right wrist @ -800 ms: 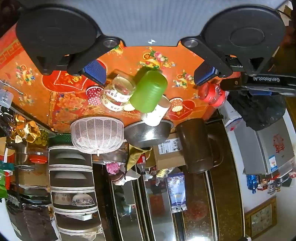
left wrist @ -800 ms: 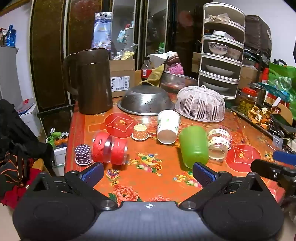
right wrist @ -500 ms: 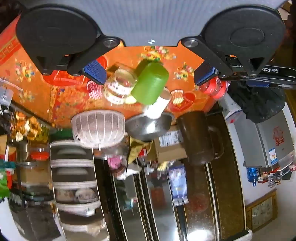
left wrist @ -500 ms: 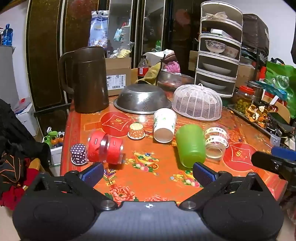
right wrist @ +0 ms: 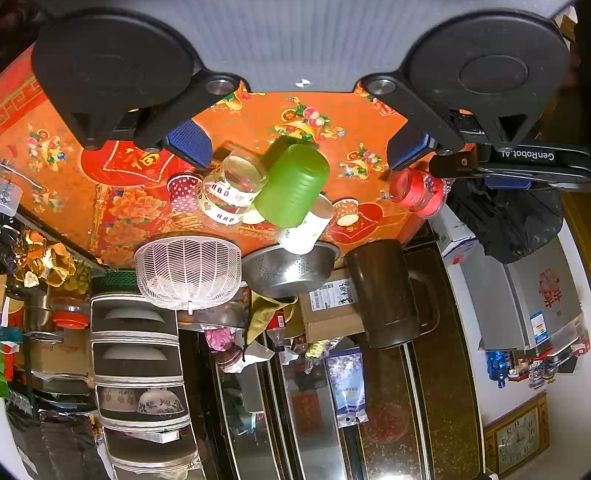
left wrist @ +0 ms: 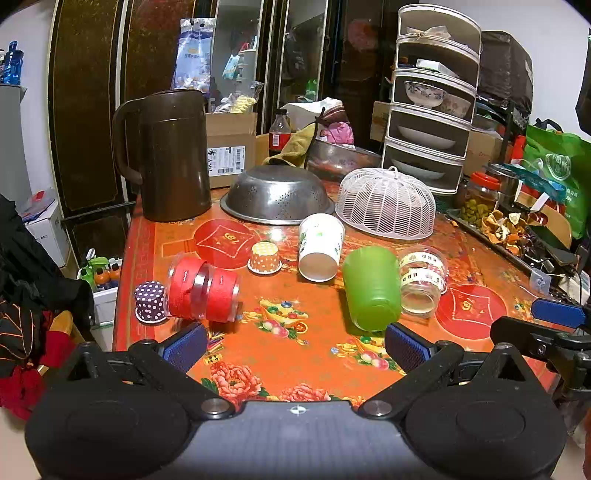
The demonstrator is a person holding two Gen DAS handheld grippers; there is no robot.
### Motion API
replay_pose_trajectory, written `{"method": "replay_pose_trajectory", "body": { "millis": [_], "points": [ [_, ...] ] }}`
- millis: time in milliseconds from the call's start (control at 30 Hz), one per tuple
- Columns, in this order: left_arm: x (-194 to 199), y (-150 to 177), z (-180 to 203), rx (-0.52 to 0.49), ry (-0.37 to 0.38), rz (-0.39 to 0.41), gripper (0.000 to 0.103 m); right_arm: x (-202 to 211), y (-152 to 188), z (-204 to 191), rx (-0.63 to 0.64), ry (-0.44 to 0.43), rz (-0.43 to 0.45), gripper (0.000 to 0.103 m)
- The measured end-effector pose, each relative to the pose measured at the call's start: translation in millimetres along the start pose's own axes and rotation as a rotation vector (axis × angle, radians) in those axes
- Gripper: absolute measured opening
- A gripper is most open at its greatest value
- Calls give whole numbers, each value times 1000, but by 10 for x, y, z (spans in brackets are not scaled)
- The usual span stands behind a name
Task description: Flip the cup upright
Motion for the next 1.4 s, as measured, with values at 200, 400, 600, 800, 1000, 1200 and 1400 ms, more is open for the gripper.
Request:
{"method": "replay_pose_trajectory", "body": {
  "millis": [200,400,600,800,1000,1200,1400],
  "points": [
    [11,8,14,2,7,0,103,8,7,-11,5,-5,1,102],
    [31,30,29,-2,11,-4,103,13,8,-12,-1,-12,5,102],
    [43,45,39,-6,14,-9,103,8,10,-8,-10,-21,6,102],
    [37,48,46,-6,13,-11,103,1,12,-23,-7,-27,4,102],
    [30,51,45,-4,13,-11,103,-2,18,-22,-9,-27,3,102],
    [31,52,45,-4,18,-8,103,-5,30,-20,-11,-32,2,102],
    [26,62,43,-4,15,-11,103,-3,39,-27,-6,-37,2,102]
  ]
}}
Point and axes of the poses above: each gripper's, at about its wrist camera, not at the fingertips, and x roughly against the way its jaws point, z to its right, y to its underside, the point moved 10 cm from there along -x, roughly the way its jaws point, and after that the axes turned 7 degrees about x, right-handed, at the moved point
